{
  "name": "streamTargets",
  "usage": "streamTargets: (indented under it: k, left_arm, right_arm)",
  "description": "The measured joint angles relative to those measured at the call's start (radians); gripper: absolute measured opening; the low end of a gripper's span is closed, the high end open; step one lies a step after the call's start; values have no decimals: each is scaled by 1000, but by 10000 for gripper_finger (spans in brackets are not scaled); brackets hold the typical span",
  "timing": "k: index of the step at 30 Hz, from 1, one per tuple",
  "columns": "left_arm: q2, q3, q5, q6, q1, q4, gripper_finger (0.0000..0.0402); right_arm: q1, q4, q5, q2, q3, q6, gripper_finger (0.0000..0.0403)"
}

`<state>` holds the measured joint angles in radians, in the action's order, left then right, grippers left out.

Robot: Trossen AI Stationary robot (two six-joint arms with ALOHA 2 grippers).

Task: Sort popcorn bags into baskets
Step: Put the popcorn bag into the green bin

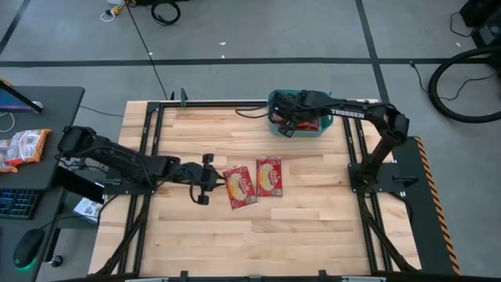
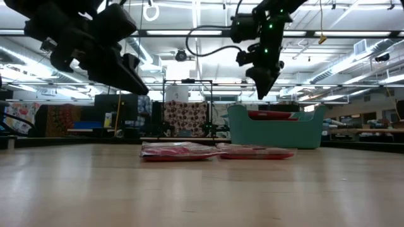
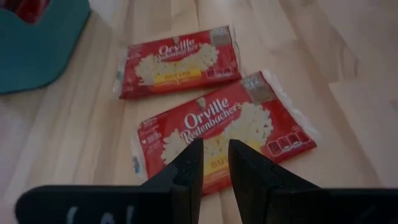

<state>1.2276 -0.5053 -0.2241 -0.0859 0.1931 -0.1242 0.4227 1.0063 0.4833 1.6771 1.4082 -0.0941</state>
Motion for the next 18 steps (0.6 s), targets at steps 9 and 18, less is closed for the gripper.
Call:
streamTargets:
  k: [9, 18]
  left_arm:
    - [129, -20, -16, -66, 28, -11, 81]
    - [227, -39, -73, -184, 82, -34, 169]
  right_arm:
    - [-89, 23, -98, -57, 0, -86, 199]
    - [-278, 4, -49, -58, 0, -174, 199]
